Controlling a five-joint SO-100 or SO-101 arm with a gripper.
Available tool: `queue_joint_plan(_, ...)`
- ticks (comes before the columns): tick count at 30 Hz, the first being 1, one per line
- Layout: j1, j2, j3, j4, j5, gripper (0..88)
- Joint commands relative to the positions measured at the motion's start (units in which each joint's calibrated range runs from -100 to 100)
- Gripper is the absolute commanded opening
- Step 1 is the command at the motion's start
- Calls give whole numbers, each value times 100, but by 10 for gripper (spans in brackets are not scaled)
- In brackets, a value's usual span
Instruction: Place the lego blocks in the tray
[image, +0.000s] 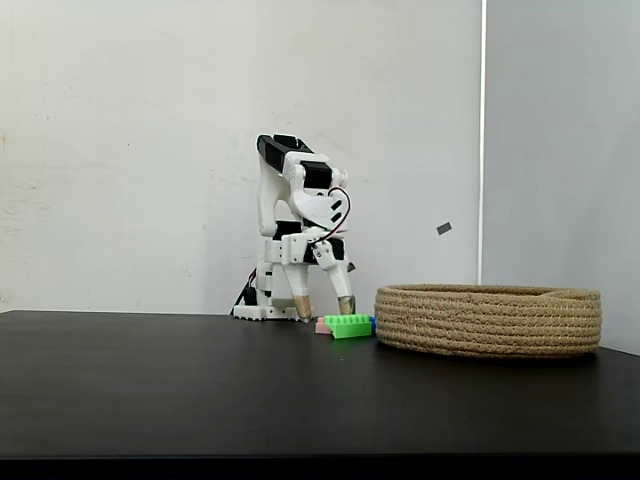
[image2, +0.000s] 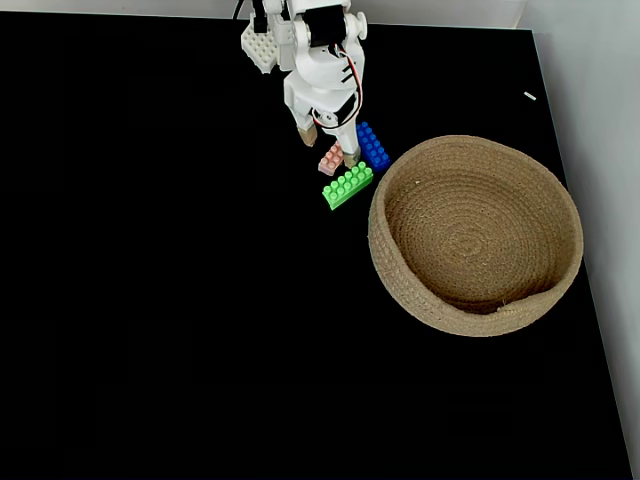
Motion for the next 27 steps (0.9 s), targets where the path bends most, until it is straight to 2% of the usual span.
queue_joint_plan(1,-10,-40,-136,-74,29,238)
queue_joint_plan(16,-315,322,111,-457,-103,205)
queue_joint_plan(18,-331,356,111,-532,-122,137)
queue_joint_plan(20,-339,382,111,-590,-137,0)
queue_joint_plan(25,-298,382,38,-532,-137,0)
queue_joint_plan(27,-240,261,-209,-199,-132,0)
